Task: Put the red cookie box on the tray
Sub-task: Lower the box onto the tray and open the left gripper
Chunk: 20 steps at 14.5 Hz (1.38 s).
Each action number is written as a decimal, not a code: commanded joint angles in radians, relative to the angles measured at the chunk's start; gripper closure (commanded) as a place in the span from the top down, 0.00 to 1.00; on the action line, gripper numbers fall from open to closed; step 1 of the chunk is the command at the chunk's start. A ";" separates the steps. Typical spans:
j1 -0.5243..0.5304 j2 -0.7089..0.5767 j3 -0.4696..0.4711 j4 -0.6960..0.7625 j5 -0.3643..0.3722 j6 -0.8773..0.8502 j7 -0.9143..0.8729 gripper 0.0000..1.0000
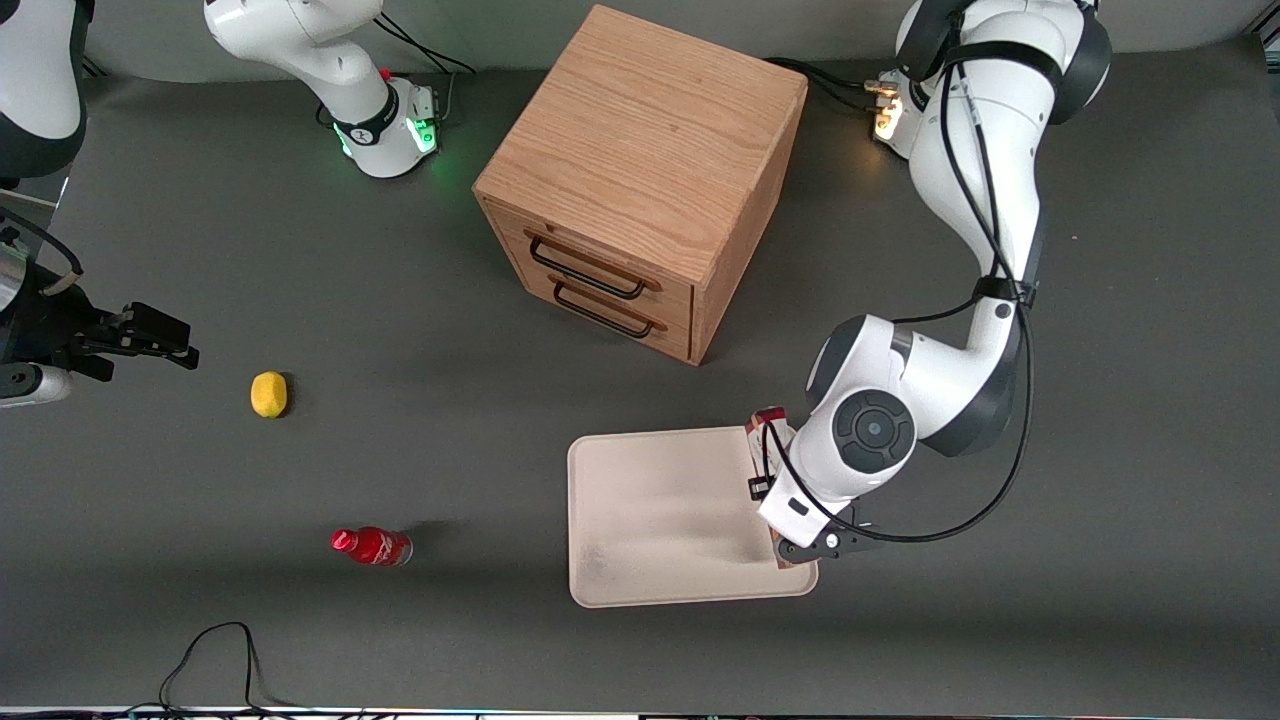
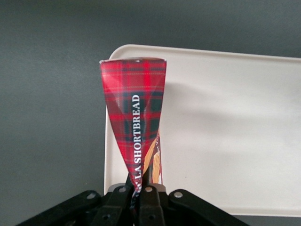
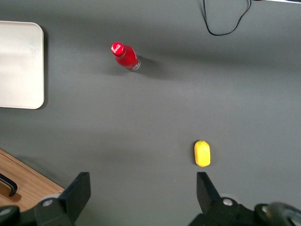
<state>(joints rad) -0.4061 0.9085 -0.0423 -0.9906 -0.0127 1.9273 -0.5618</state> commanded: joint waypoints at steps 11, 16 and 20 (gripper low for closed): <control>-0.007 0.017 0.001 -0.077 0.091 0.124 0.013 1.00; -0.010 -0.020 0.001 -0.072 0.088 0.073 0.007 1.00; -0.011 -0.153 -0.027 -0.065 0.074 -0.104 -0.015 1.00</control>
<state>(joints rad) -0.4091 0.8513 -0.0591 -1.0270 0.0626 1.9087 -0.5550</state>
